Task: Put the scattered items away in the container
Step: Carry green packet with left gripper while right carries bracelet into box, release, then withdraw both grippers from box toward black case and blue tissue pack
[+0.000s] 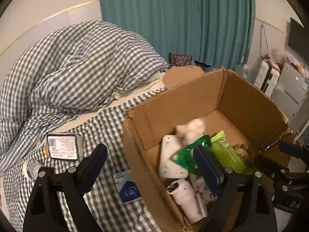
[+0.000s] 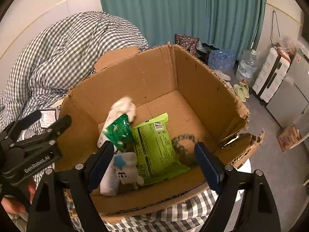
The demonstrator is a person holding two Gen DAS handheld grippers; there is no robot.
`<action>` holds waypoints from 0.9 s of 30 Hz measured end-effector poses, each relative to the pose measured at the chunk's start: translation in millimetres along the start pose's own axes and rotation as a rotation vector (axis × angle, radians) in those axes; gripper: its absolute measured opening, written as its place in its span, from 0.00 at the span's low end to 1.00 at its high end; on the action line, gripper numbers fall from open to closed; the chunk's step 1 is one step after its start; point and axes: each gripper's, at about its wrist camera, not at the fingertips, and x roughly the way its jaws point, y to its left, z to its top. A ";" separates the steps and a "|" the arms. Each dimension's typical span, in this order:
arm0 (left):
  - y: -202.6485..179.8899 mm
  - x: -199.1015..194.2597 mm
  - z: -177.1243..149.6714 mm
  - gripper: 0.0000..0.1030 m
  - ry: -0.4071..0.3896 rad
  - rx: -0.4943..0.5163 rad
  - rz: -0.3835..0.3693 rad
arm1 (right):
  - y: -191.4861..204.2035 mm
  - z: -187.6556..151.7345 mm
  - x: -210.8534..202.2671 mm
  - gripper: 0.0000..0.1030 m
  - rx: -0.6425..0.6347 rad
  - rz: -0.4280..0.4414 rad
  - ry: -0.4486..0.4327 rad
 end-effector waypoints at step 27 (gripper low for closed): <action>269.1 -113.3 -180.9 0.97 0.087 -0.448 0.362 | 194.8 -69.7 -65.4 0.82 -0.286 0.253 -0.056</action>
